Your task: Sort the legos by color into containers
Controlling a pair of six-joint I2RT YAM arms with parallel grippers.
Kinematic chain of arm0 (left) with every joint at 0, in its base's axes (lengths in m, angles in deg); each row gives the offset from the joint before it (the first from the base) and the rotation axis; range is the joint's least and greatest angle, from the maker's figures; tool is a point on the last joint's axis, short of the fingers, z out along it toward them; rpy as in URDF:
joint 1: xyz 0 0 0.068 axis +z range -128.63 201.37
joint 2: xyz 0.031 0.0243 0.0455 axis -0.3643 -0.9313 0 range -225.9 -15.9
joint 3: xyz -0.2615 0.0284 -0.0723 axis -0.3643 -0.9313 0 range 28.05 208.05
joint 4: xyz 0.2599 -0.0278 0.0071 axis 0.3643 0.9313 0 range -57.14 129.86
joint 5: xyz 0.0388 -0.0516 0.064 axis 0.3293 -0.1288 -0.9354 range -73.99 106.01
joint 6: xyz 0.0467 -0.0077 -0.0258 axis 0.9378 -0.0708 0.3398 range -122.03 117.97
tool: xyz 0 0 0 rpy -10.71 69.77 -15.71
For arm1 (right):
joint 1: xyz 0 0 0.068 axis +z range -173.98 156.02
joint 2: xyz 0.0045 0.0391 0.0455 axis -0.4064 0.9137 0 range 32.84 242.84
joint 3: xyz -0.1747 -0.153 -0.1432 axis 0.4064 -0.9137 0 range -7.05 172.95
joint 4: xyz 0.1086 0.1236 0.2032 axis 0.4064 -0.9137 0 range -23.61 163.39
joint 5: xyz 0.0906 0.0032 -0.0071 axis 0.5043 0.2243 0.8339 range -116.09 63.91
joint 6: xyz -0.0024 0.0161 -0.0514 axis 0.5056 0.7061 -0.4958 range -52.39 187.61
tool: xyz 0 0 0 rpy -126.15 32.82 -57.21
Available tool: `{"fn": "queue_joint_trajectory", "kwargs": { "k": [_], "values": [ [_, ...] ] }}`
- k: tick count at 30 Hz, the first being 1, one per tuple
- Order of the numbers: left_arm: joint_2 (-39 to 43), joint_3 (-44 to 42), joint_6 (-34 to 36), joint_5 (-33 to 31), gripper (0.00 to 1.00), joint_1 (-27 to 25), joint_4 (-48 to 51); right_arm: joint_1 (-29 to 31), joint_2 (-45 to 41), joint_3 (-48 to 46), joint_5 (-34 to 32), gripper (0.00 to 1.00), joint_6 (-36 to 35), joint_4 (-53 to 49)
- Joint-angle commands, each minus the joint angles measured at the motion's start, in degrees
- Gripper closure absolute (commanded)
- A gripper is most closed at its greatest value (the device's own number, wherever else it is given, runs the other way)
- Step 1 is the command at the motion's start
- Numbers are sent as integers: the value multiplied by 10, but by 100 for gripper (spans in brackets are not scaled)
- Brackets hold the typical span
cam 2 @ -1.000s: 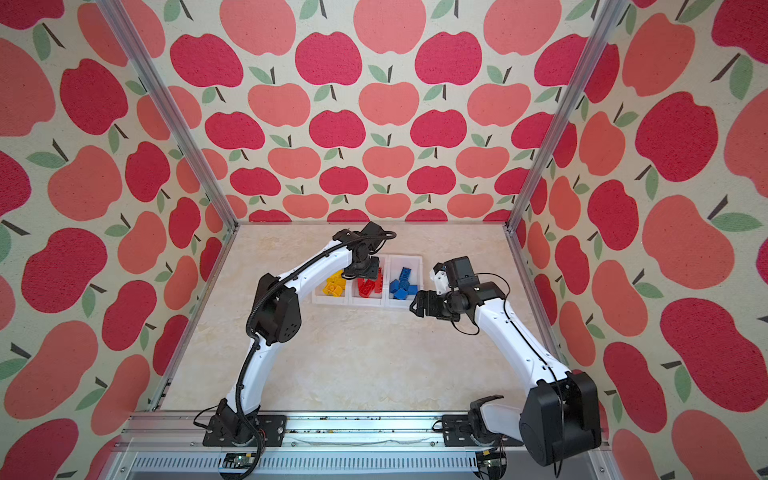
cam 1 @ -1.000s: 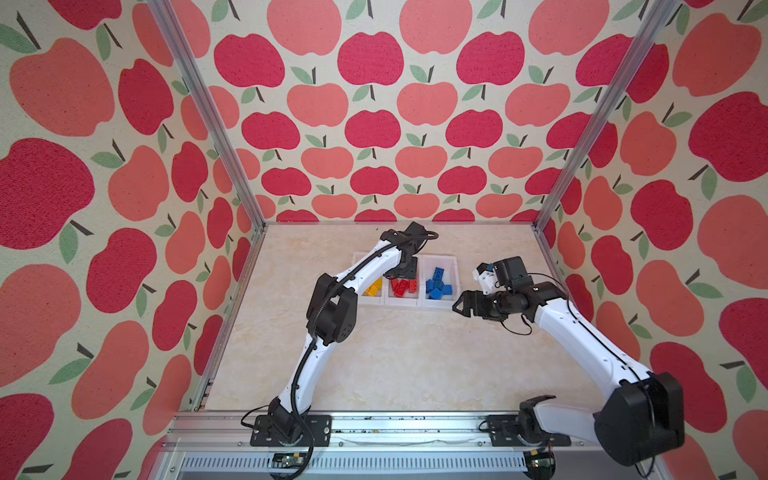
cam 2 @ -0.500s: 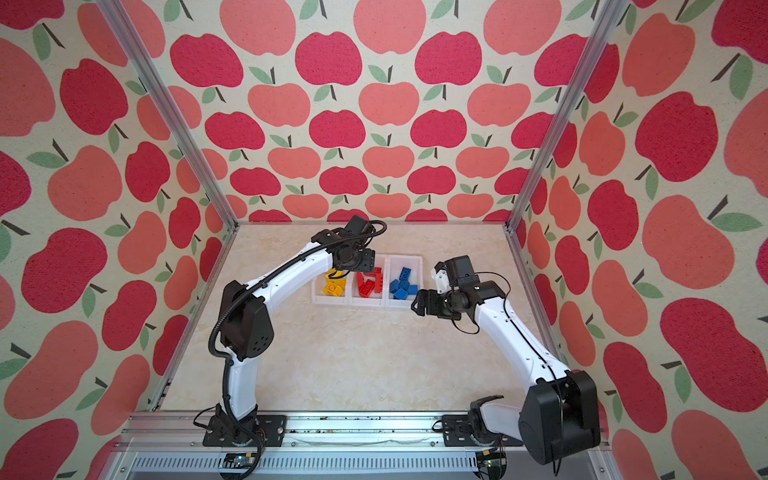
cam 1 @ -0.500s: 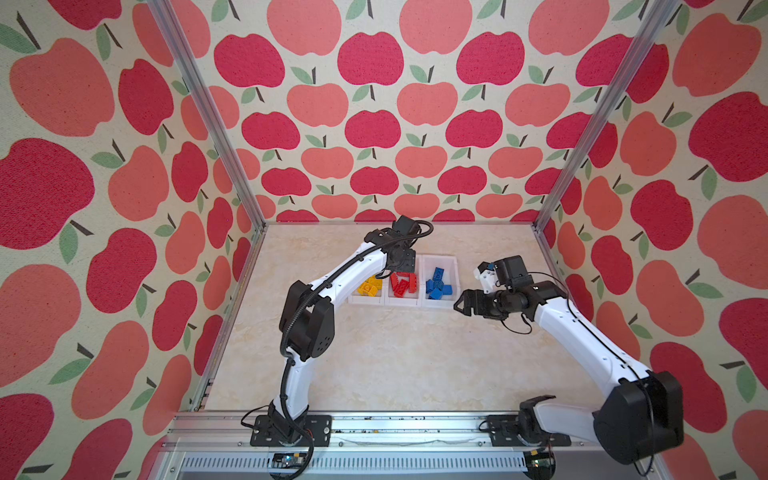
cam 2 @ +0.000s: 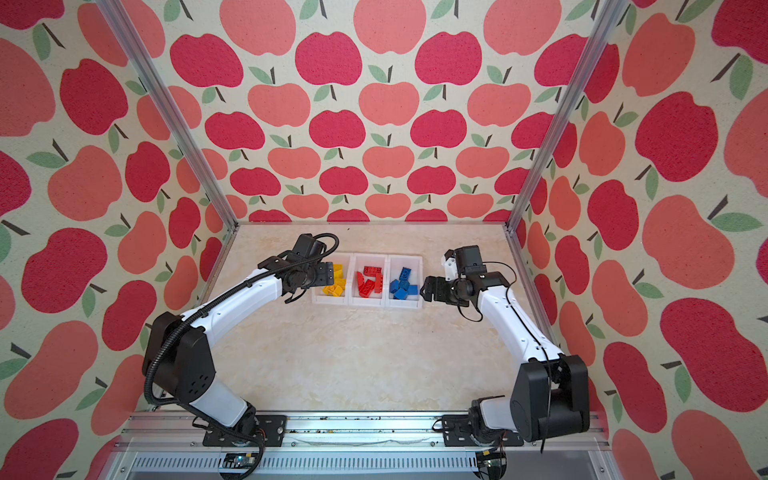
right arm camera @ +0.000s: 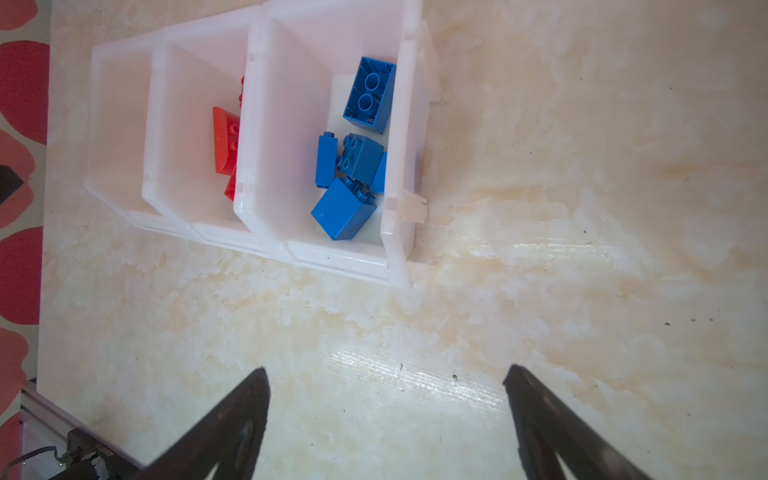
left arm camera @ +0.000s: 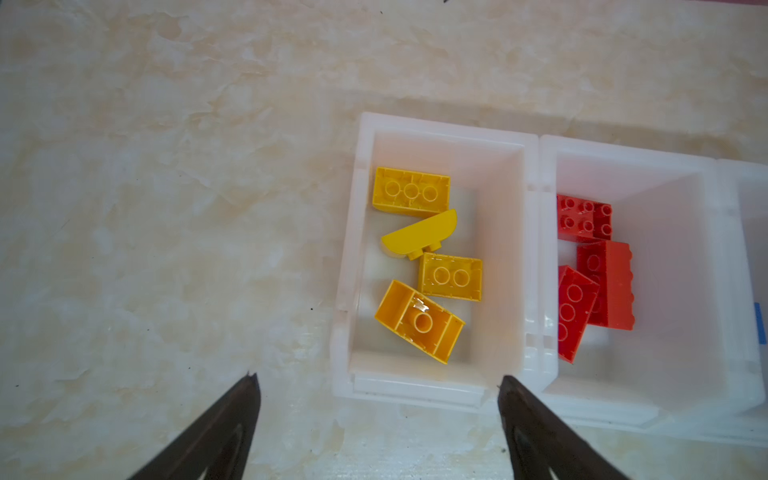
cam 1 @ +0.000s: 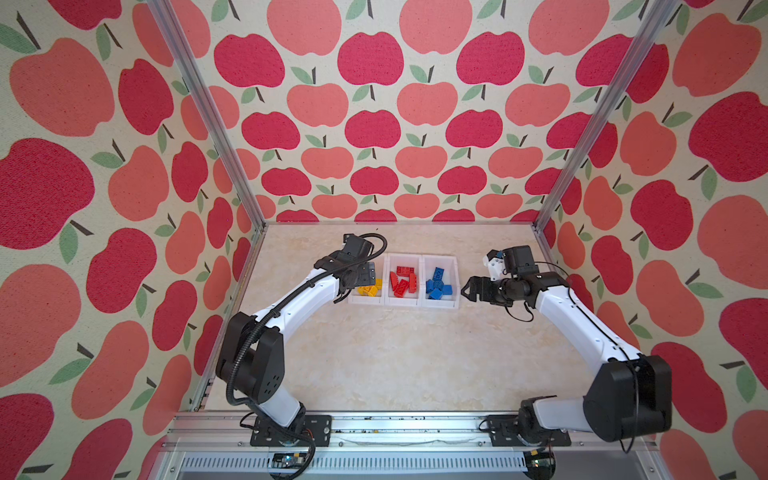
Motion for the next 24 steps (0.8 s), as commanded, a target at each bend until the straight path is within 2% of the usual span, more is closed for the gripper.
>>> {"fn": "queue_joint_trajectory", "kwargs": {
  "k": [1, 3, 10, 13, 17, 24],
  "values": [
    [45, -53, 28, -24, 6, 33, -62, -18, 8, 20, -28, 4, -34, 23],
    [68, -87, 41, -24, 5, 61, -91, -29, 9, 18, -48, 1, -43, 40],
    [131, -202, 103, -35, 4, 143, -211, -68, 11, -21, -125, 1, -81, 141],
    [152, -256, 125, -42, 4, 174, -287, -80, 10, -64, -170, 1, -93, 220],
    [168, -331, 153, -50, 4, 208, -403, -97, 15, -133, -195, 1, -116, 355],
    [163, -437, 223, -37, 6, 249, -601, -111, 43, -239, -198, 1, -163, 577]
  ]
}}
